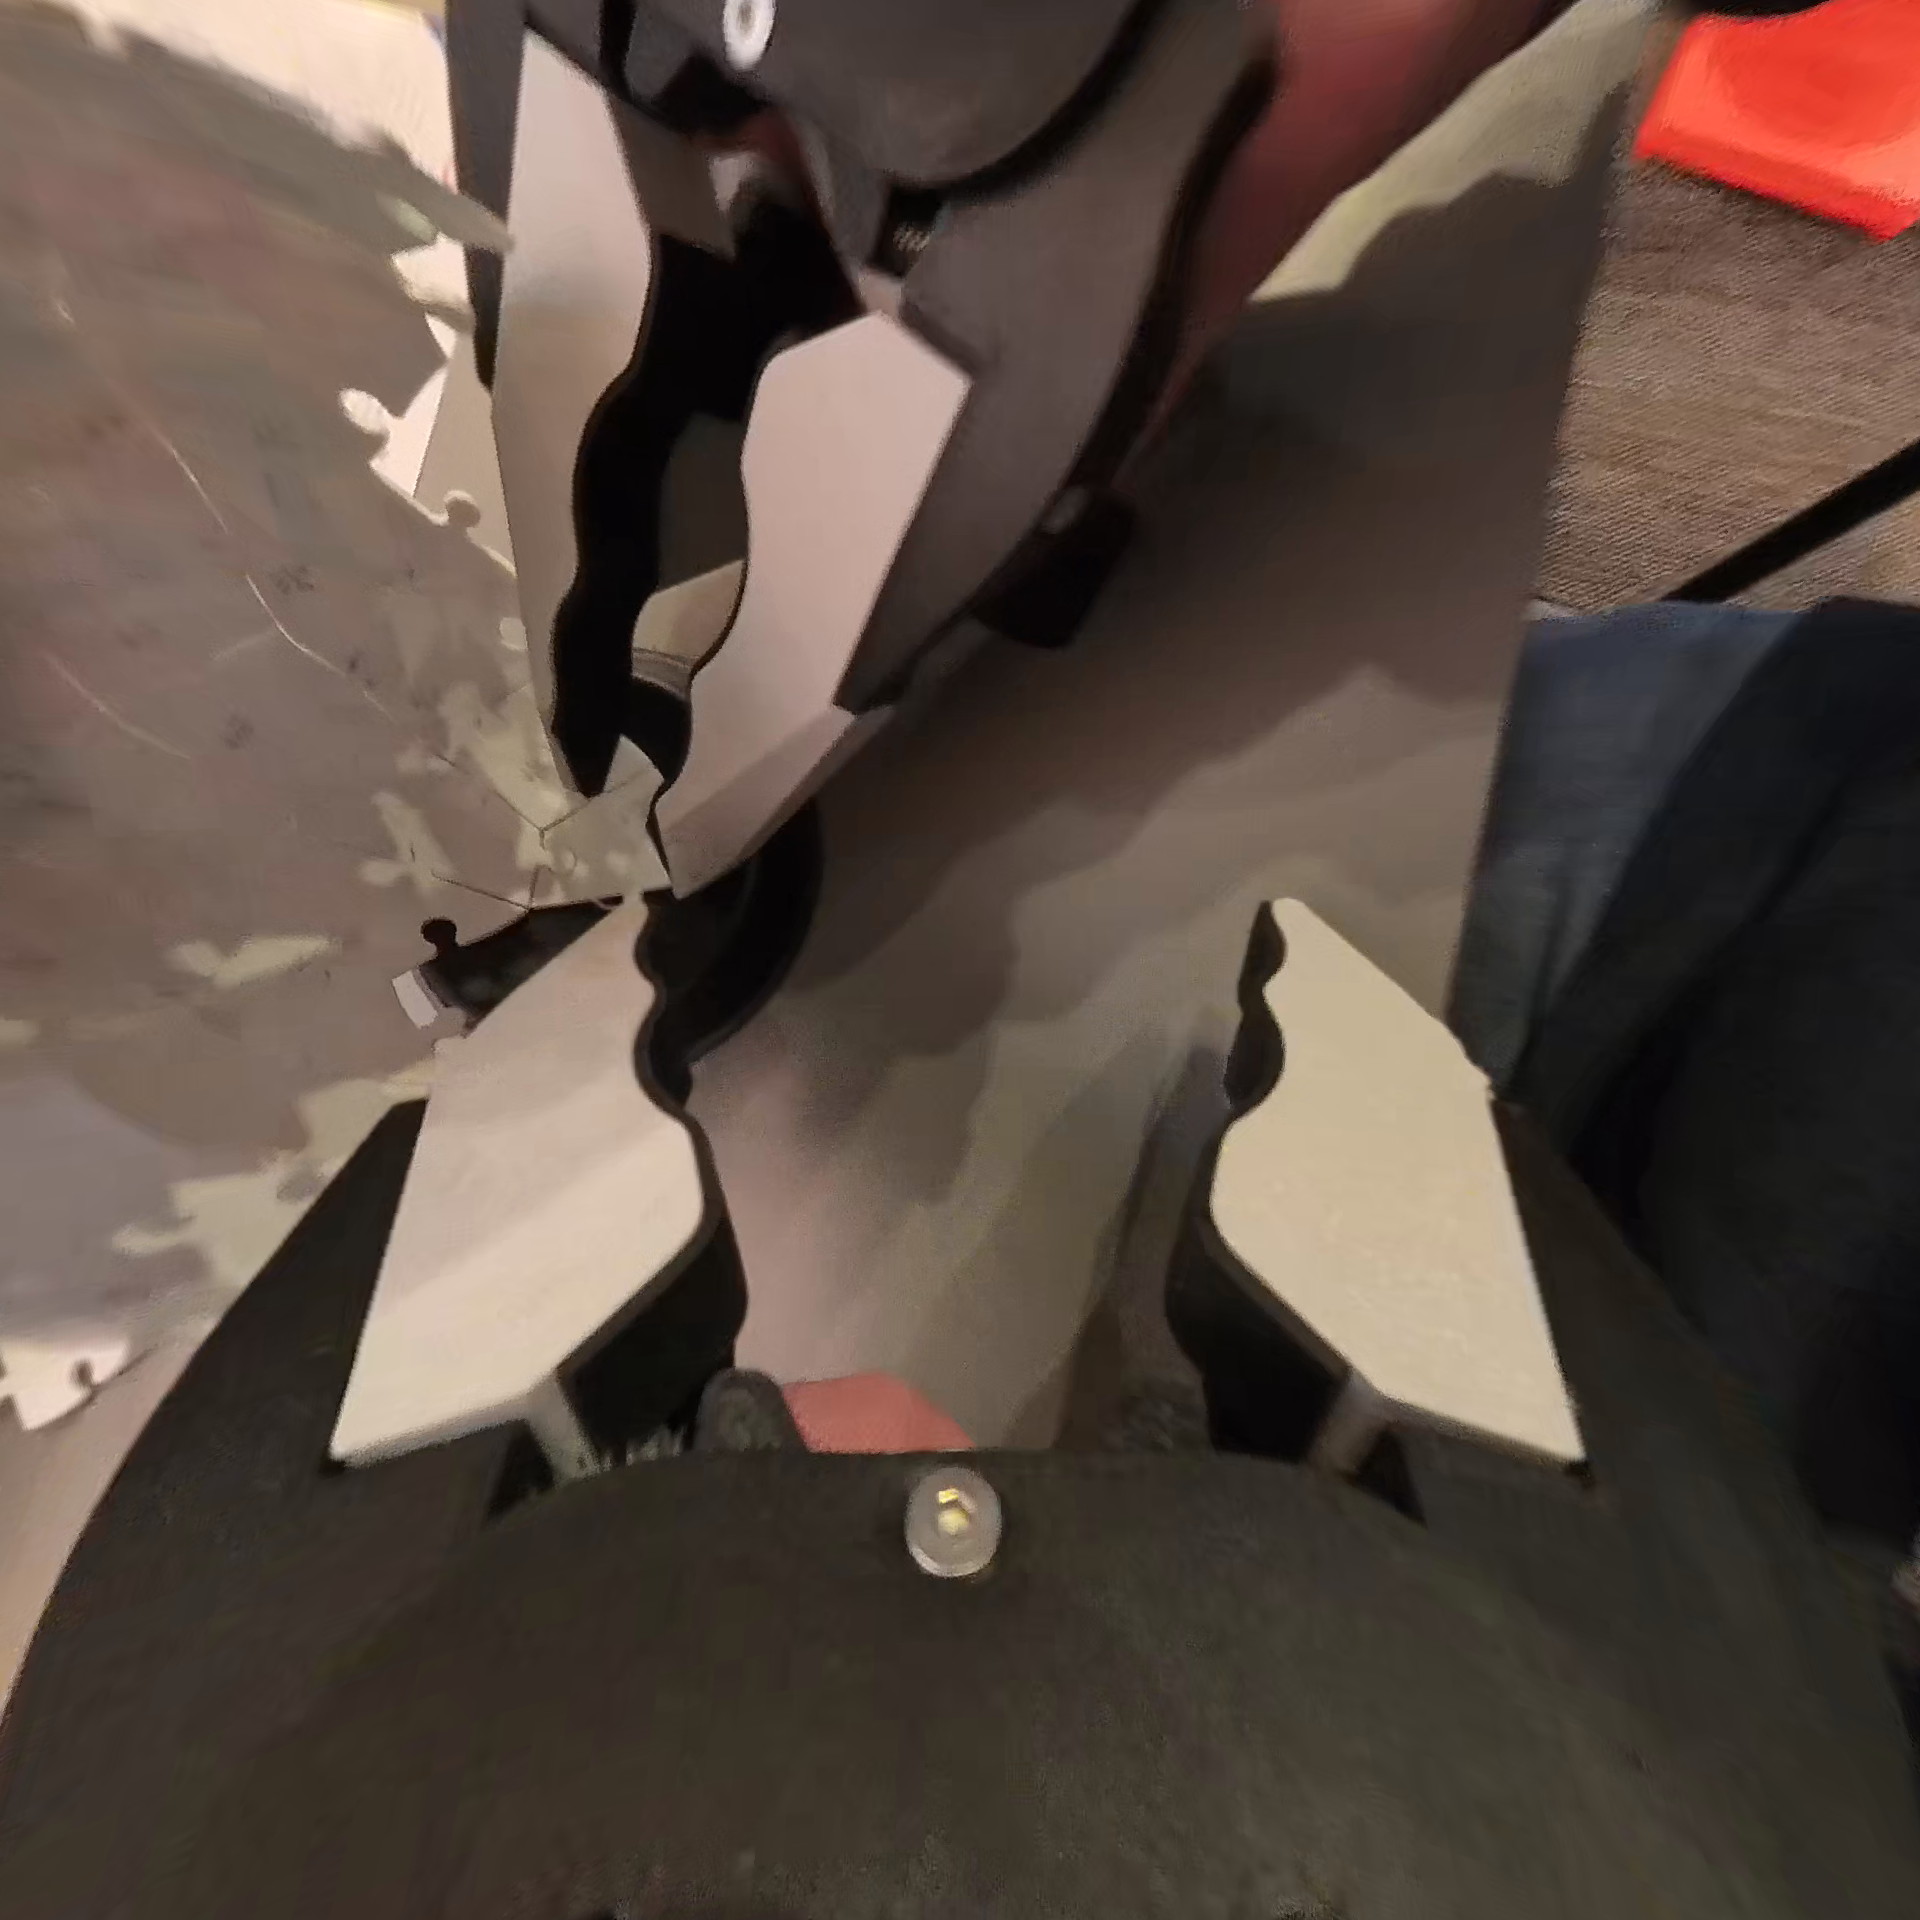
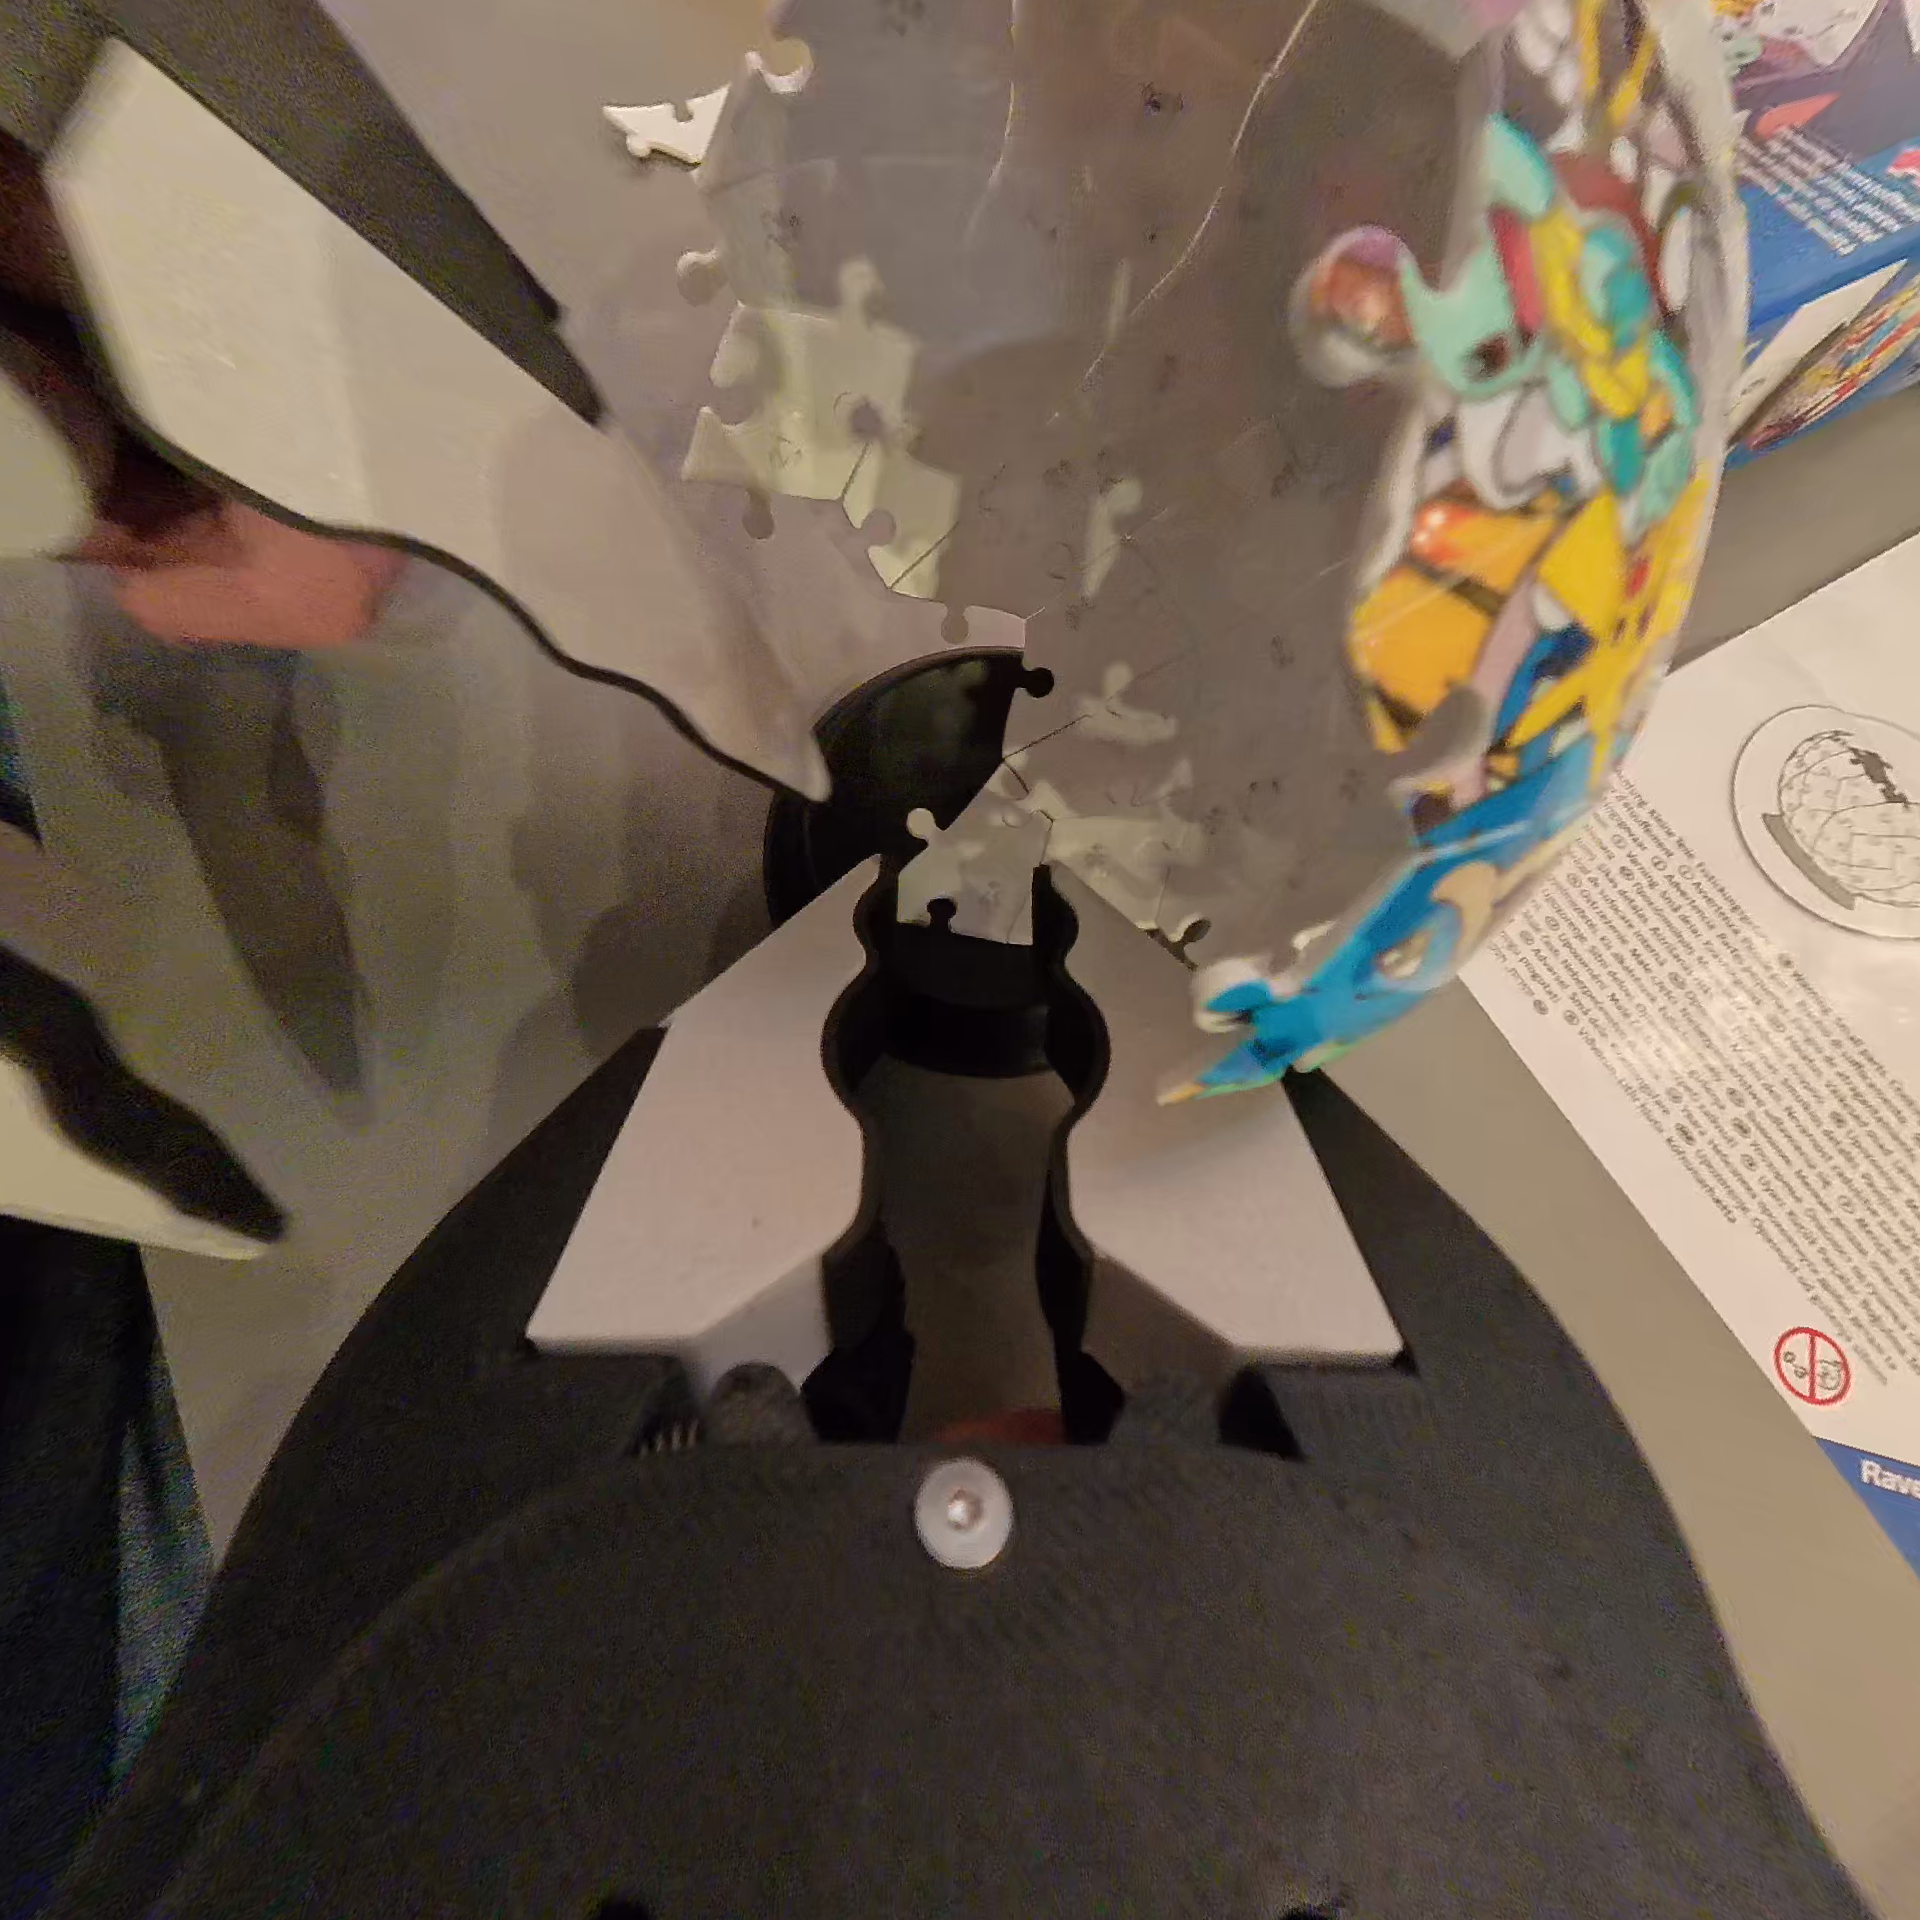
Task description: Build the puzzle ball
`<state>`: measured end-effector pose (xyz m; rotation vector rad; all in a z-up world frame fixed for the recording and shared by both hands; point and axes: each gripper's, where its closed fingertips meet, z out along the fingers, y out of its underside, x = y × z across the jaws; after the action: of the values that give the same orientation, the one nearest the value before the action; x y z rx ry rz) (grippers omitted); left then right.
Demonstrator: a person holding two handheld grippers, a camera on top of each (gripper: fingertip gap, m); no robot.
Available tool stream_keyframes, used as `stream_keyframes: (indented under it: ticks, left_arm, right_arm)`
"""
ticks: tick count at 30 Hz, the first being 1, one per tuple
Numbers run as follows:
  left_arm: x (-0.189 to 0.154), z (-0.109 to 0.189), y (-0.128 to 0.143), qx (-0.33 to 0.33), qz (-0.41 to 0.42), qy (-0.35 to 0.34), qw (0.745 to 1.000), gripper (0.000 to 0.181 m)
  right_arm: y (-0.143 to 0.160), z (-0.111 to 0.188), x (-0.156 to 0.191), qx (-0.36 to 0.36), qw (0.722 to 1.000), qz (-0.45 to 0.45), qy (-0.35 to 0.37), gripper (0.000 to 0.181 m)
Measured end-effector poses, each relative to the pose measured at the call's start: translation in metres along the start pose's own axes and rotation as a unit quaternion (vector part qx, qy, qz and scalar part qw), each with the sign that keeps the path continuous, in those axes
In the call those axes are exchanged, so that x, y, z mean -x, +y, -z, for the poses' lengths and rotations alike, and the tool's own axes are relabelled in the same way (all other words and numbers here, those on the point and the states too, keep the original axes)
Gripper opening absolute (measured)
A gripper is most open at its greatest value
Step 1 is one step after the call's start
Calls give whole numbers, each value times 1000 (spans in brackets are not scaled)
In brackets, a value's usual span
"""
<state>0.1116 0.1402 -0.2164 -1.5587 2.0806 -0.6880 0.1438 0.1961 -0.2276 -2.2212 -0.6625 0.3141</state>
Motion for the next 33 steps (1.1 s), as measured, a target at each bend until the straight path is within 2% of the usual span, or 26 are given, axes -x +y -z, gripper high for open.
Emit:
stream_keyframes:
  ticks: [5,9,13,19,22,25,28,30,32,33]
  left_arm:
    - [-4,53,-24,-93,24,32,995,91]
    - [28,84,-13,-113,48,-10,992,92]
    - [67,101,22,-86,77,-79,990,92]
    - [126,120,118,21,142,-188,972,81]
    - [137,119,151,58,179,-192,963,75]
    - [141,113,161,71,193,-190,960,64]
    - [147,106,168,93,191,-195,958,56]
    - [150,102,167,77,211,-179,958,43]
    - [149,98,164,70,209,-165,961,21]
    - [151,97,163,68,202,-168,963,20]
  right_arm:
    - [0,-1,1,3,1000,-23,-11,27]
    - [-1,-1,2,4,1000,-24,-10,26]
    - [0,1,2,2,1000,-22,-8,26]
    - [0,2,2,-1,1000,-26,-14,26]
    - [0,1,3,-1,999,-28,-16,26]
    - [0,1,3,-1,999,-29,-17,26]
    - [0,1,3,-1,999,-31,-18,27]
    - [0,1,3,-1,999,-33,-21,27]
    - [0,1,3,-1,999,-34,-23,27]
    - [0,1,3,-1,999,-35,-23,27]
